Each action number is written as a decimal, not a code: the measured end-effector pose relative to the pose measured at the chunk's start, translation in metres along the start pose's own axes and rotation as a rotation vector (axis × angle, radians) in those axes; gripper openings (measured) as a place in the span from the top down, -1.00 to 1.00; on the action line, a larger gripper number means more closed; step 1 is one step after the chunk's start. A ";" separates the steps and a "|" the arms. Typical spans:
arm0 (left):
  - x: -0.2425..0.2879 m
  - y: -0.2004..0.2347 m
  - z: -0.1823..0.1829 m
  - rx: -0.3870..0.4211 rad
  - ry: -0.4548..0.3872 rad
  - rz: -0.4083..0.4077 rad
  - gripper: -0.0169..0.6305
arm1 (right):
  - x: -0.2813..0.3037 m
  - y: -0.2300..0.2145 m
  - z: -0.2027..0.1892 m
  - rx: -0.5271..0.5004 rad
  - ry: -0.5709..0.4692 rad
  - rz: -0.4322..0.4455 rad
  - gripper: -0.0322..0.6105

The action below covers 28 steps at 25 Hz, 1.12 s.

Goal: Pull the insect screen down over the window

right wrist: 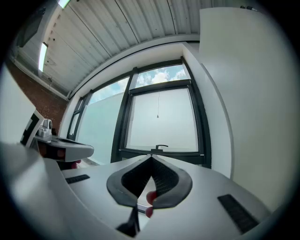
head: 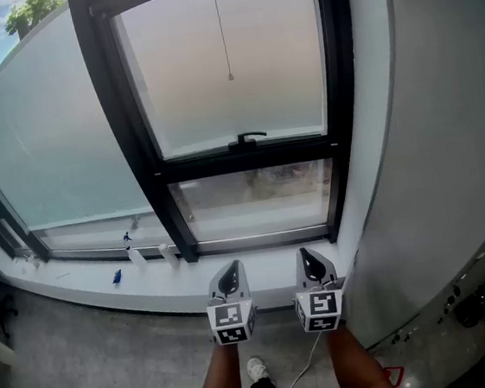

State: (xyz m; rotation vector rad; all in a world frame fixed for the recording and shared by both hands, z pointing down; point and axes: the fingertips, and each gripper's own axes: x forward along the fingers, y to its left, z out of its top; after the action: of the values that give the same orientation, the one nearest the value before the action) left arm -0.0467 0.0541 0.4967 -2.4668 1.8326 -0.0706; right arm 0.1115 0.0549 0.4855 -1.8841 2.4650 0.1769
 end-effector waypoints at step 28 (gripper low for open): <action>0.004 0.006 -0.023 -0.034 0.079 -0.005 0.94 | 0.005 0.011 -0.016 -0.019 0.078 0.020 0.89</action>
State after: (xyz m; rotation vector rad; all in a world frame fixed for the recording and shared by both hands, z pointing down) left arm -0.0530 0.0476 0.5190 -2.5260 1.8738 -0.1400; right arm 0.0999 0.0516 0.5015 -1.9102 2.5412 0.1305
